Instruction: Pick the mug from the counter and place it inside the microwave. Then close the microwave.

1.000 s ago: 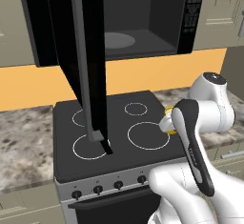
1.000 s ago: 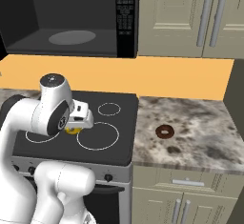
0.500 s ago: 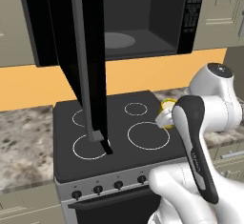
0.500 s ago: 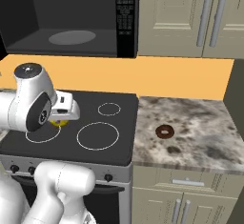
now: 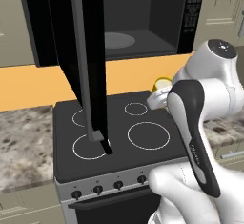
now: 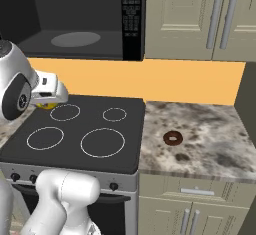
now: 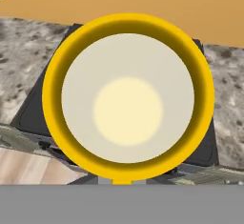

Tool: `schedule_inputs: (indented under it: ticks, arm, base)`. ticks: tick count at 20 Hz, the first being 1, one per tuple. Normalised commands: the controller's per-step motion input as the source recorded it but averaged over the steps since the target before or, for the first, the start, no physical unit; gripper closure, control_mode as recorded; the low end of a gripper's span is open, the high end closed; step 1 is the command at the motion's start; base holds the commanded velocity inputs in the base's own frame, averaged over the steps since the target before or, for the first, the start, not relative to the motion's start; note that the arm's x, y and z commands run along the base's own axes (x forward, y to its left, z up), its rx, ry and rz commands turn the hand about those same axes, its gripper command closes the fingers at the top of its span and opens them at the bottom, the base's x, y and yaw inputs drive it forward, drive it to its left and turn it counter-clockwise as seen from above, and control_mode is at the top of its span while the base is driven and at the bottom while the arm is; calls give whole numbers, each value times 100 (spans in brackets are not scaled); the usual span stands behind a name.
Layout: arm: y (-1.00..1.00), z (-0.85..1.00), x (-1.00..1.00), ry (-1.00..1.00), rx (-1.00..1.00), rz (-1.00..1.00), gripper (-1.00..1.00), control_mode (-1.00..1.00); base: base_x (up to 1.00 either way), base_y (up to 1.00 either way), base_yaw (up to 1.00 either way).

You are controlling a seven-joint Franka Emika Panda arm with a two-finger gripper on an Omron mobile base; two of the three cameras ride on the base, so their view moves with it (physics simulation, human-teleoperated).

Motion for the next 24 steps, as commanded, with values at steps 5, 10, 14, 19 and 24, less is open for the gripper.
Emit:
schedule_inputs:
  ticks: [5,10,14,19,24]
  arm:
    - [1,63,-5,-17,1,0,100,-100]
    - [0,45,2,-27,4,0,100,-100]
    - [-3,48,1,-12,4,0,100,-100]
    - [-5,24,17,-2,3,0,100,-100]
    - [0,12,51,-3,1,0,100,-100]
  base:
    - [0,0,0]
    - [0,0,0]
    - [0,0,0]
    - [0,0,0]
    - [0,0,0]
